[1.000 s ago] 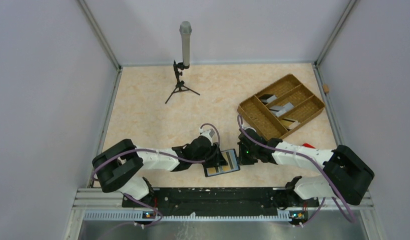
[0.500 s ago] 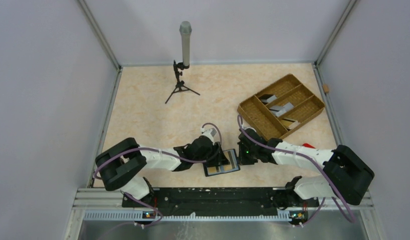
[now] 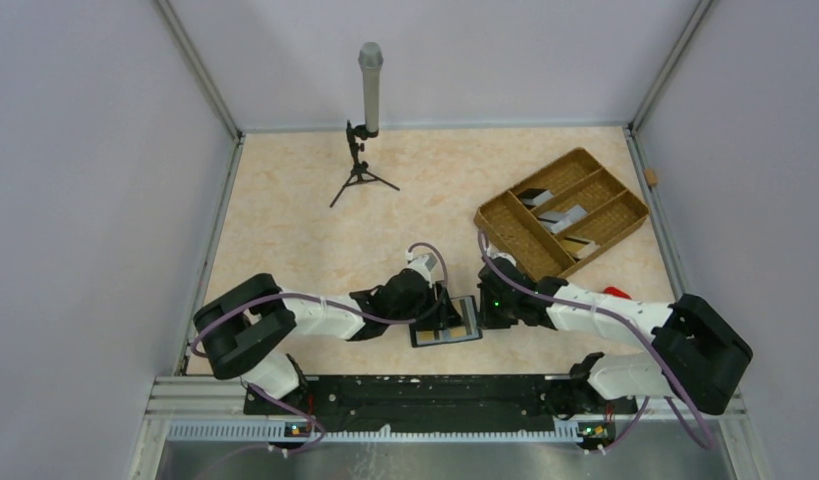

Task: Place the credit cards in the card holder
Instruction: Insert the credit card into the card holder, then turn over the card slot in the card holder.

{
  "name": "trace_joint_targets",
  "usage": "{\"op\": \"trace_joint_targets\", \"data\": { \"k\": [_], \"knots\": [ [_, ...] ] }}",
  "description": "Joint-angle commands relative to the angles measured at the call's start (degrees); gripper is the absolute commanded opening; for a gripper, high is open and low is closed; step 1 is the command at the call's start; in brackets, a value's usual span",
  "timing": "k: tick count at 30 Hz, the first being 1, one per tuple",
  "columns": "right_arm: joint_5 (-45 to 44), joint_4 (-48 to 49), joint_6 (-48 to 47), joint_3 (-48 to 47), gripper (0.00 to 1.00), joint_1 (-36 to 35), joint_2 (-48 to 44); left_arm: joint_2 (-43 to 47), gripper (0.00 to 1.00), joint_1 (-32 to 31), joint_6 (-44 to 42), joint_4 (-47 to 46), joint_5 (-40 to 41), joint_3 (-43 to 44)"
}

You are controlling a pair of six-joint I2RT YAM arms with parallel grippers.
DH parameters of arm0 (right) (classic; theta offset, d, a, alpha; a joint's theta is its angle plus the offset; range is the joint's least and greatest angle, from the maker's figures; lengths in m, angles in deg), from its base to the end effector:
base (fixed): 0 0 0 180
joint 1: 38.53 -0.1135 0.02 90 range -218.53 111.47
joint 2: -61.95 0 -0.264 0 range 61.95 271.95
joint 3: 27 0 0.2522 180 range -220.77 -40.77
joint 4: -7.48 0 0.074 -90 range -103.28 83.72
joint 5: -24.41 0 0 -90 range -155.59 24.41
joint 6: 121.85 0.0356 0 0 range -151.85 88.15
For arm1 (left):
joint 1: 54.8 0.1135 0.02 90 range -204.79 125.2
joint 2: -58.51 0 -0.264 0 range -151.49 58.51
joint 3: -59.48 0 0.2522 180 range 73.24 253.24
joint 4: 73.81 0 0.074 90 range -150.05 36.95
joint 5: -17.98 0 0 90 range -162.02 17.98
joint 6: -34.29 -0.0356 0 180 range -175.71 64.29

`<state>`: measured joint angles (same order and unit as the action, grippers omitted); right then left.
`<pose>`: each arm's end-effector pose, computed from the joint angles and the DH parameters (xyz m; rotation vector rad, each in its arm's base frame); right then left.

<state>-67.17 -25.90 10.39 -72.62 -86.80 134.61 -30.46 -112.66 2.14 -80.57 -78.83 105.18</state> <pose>0.1472 0.1636 0.1555 -0.1331 2.7151 0.4834 0.1490 -0.2451 0.1395 0.0752 2.4998 -1.1458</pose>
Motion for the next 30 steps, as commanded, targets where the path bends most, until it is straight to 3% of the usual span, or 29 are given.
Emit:
{"op": "trace_joint_targets", "data": {
  "k": [1,9,15,20,30],
  "knots": [
    [-3.68,-2.5,0.47,-1.01,0.09,-0.77,-4.47,5.1,0.56,-0.49,-3.2,1.73,2.31,2.15],
    [2.06,0.72,-0.43,-0.98,0.31,-0.8,-9.92,14.91,0.67,0.05,-2.13,17.19,10.3,0.4],
    [6.16,5.38,0.44,1.1,0.27,-0.77,-5.79,19.2,0.61,1.46,3.26,24.26,13.48,-4.41],
    [5.5,6.18,1.26,2.15,0.26,-0.81,-3.45,20.31,0.61,1.85,4.21,24.38,13.87,-6.36],
    [6.08,8.54,2.24,3.71,0.26,-0.78,-1.44,18.15,0.45,2.06,4.61,22.63,12.08,-6.87]
  ]
}}
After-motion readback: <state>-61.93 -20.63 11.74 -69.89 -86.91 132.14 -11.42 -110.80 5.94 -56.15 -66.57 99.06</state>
